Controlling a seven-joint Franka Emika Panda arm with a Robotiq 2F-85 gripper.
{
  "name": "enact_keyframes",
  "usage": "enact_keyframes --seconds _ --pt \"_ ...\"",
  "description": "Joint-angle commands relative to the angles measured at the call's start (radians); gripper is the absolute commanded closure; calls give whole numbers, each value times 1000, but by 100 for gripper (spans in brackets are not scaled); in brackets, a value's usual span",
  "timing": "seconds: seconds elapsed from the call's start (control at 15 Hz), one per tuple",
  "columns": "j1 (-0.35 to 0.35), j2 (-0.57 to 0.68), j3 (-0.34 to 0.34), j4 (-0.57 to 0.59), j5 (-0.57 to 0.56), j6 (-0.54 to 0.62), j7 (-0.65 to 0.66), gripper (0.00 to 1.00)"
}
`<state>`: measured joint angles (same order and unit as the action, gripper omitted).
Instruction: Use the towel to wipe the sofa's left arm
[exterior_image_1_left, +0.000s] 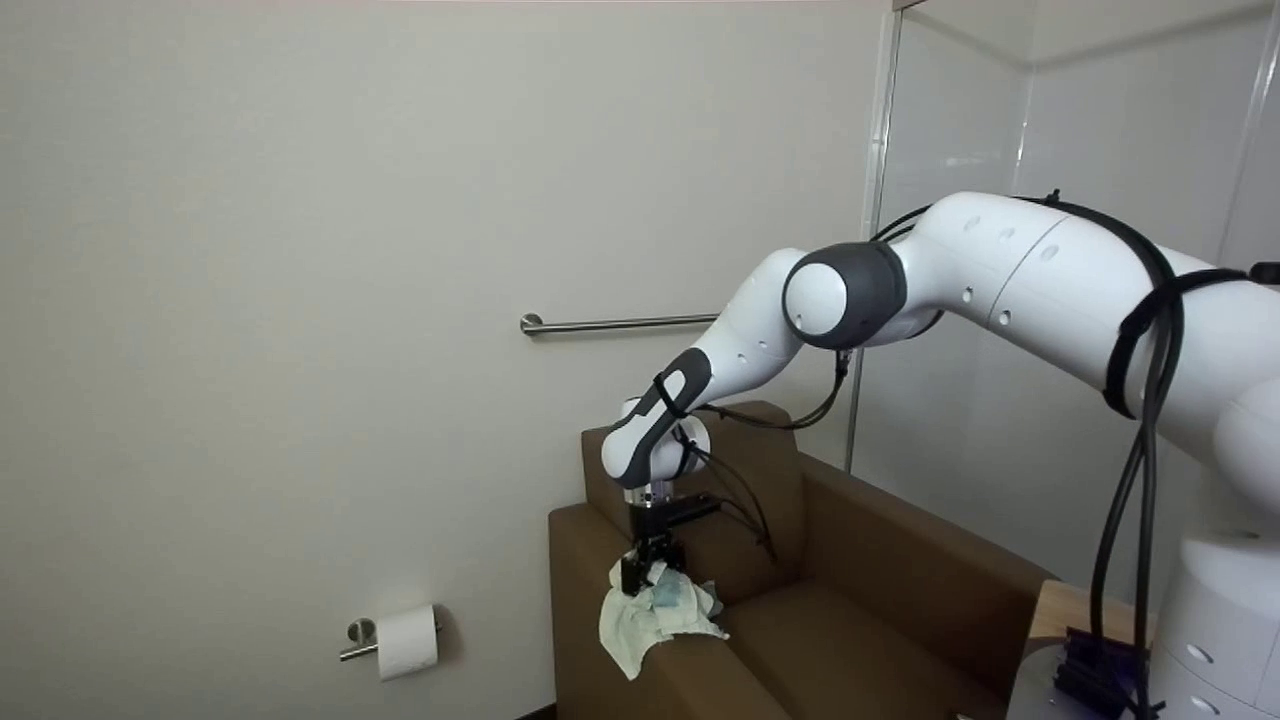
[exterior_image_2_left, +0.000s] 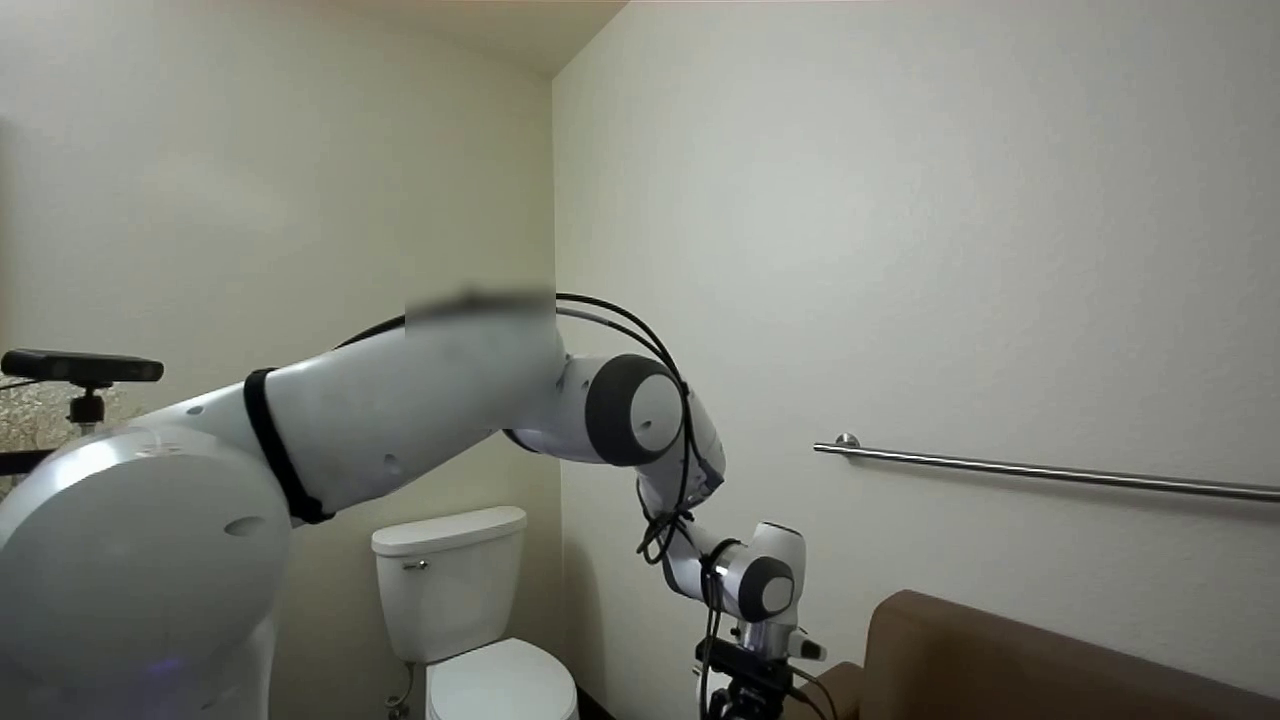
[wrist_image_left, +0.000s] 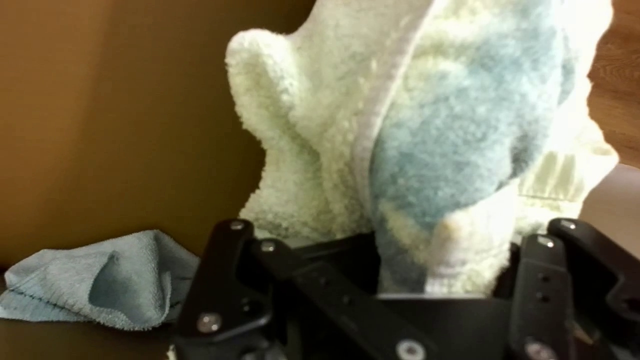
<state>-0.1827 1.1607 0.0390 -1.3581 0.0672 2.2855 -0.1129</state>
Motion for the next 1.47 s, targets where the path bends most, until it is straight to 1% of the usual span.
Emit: enact_keyframes --seconds 0.0,0.2,0.33,0.4,0.47,0.53,0.6,0.73,0.87,1.2,1.4 --pt "27 -127 -12 -234 10 145 21 96" --pt "42 -190 -15 -363 8 238 27 96" --pt "37 -235 -5 -450 16 274 18 95" --pt "29 -260 4 -497 22 286 11 70" --pt "26 -285 8 -542 26 296 8 70" --pt "24 -311 10 -589 28 305 4 67" --pt "23 -341 10 -636 28 316 3 61" --pt "18 -383 13 -687 28 320 -5 48" --pt "20 -421 10 -717 24 311 -9 35" --pt "22 -473 5 -732 20 292 -15 2" --pt "33 -501 -9 -726 10 287 -4 0"
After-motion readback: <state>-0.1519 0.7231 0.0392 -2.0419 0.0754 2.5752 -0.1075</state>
